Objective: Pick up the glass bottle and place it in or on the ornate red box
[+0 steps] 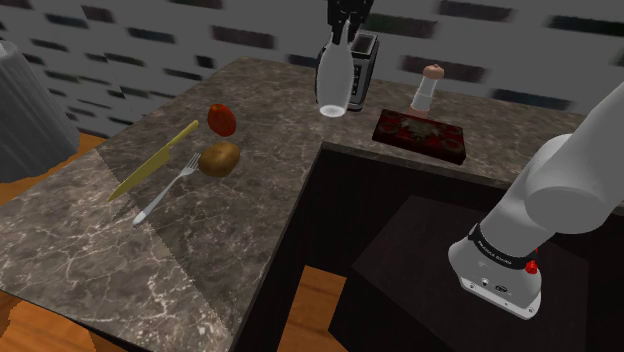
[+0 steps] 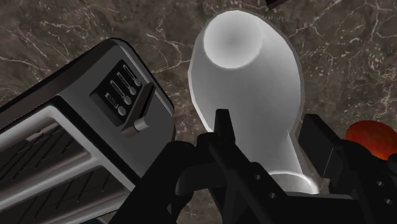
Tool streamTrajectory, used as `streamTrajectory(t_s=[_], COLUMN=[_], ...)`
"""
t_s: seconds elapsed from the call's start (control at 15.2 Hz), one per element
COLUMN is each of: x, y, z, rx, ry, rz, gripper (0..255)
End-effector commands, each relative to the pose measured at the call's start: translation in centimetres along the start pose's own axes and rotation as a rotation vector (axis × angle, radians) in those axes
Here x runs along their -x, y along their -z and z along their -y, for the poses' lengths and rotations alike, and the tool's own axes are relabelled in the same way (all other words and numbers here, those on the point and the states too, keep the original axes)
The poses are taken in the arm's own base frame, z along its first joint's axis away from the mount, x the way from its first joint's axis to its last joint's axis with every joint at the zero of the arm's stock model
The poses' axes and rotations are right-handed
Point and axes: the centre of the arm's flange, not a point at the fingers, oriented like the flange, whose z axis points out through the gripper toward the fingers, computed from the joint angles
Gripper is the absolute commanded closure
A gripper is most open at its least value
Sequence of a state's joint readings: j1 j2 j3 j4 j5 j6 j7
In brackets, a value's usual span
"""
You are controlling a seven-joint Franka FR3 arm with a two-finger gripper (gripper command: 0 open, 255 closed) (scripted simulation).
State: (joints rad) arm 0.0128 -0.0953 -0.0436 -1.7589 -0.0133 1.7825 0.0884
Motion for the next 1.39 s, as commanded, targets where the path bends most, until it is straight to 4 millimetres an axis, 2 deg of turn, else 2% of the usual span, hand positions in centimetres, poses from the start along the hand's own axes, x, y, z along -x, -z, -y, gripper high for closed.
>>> streamTrajectory(t_s=[0.0,0.53,1.32], x=[0.0,-0.5,9.8], y=[1.1,5.2,11.3], z=[-0.1,-0.1,-10.4], rx=[0.0,0.0,0.0], ry=[0.0,0.0,0.0], rz=[0.0,0.0,0.0], gripper=[255,255,255])
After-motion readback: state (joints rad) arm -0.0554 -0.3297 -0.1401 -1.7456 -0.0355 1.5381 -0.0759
